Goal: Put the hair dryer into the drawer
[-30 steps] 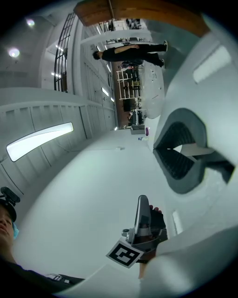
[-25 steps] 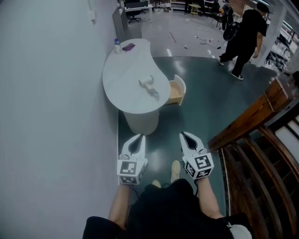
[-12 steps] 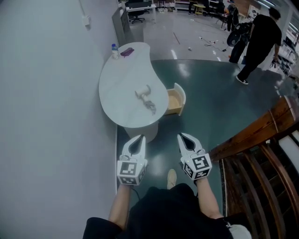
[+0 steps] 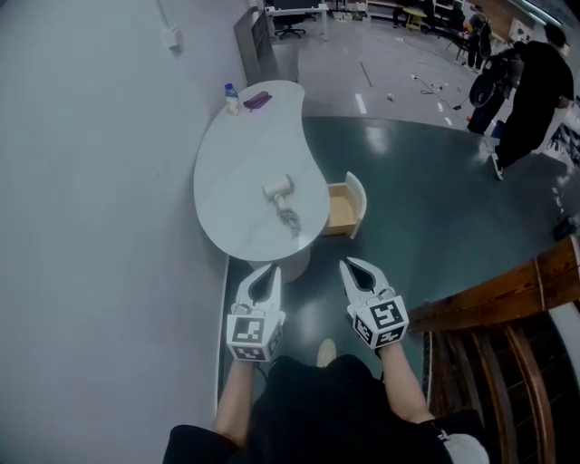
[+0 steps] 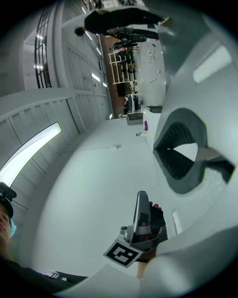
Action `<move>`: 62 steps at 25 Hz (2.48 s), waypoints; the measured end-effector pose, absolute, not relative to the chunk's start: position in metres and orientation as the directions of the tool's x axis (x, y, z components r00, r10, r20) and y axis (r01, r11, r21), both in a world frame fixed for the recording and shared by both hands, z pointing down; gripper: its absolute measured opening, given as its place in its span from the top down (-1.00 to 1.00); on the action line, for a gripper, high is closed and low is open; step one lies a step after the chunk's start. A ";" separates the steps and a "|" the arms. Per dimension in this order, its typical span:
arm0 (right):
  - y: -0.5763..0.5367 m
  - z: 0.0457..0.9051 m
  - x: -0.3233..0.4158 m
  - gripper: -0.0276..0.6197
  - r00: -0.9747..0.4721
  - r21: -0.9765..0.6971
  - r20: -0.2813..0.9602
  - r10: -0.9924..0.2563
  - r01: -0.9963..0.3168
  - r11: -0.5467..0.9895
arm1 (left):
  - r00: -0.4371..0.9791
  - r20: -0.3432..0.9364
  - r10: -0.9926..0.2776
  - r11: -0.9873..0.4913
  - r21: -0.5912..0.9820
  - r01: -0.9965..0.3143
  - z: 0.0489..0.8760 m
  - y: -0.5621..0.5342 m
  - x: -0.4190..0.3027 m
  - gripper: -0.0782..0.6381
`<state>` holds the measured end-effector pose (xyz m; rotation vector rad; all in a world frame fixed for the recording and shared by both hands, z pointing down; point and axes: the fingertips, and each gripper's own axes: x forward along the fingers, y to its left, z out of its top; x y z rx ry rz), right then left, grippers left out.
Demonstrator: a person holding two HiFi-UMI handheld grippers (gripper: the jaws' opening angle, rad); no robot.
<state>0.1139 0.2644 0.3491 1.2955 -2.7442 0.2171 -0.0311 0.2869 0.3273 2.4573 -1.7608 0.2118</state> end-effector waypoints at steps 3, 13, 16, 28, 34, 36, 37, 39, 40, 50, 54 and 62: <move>0.257 0.352 0.113 0.91 -0.655 -0.100 0.159 -0.738 -0.755 0.648 | 0.290 0.193 -0.937 -0.292 0.017 -0.956 0.330 0.284 -0.031 0.76; 0.210 0.378 0.097 0.91 -0.702 -0.132 0.190 -0.687 -0.711 0.690 | 0.221 0.235 -0.946 -0.222 0.021 -0.975 0.351 0.244 -0.048 0.76; 0.188 0.380 0.086 0.91 -0.707 -0.131 0.190 -0.681 -0.706 0.696 | 0.214 0.235 -0.948 -0.214 0.024 -0.977 0.355 0.225 -0.058 0.76; 0.082 0.395 0.020 0.91 -0.704 -0.134 0.230 -0.672 -0.707 0.694 | 0.221 0.265 -0.939 -0.212 0.066 -0.975 0.379 0.116 -0.119 0.76; 0.042 0.420 -0.009 0.91 -0.693 -0.152 0.288 -0.661 -0.714 0.683 | 0.233 0.306 -0.923 -0.211 0.103 -0.972 0.403 0.077 -0.148 0.76; 0.031 0.429 -0.017 0.91 -0.691 -0.162 0.304 -0.656 -0.716 0.679 | 0.237 0.325 -0.916 -0.211 0.112 -0.971 0.411 0.067 -0.155 0.76; 0.026 0.433 -0.021 0.91 -0.690 -0.167 0.314 -0.652 -0.716 0.677 | 0.238 0.335 -0.912 -0.211 0.116 -0.971 0.415 0.062 -0.159 0.76; 0.016 0.442 -0.028 0.91 -0.687 -0.176 0.333 -0.646 -0.718 0.674 | 0.243 0.351 -0.904 -0.212 0.125 -0.969 0.424 0.053 -0.164 0.76; 0.012 0.447 -0.031 0.91 -0.686 -0.180 0.342 -0.642 -0.718 0.672 | 0.246 0.359 -0.900 -0.212 0.131 -0.968 0.429 0.048 -0.167 0.76; -0.029 0.505 -0.054 0.91 -0.668 -0.213 0.429 -0.607 -0.729 0.651 | 0.276 0.438 -0.856 -0.215 0.183 -0.959 0.483 0.003 -0.186 0.76; -0.041 0.529 -0.060 0.91 -0.666 -0.230 0.462 -0.586 -0.727 0.646 | 0.281 0.465 -0.839 -0.213 0.195 -0.958 0.505 -0.009 -0.192 0.76; -0.060 0.573 -0.072 0.91 -0.642 -0.262 0.520 -0.563 -0.748 0.610 | 0.280 0.513 -0.811 -0.193 0.217 -0.957 0.537 -0.022 -0.203 0.76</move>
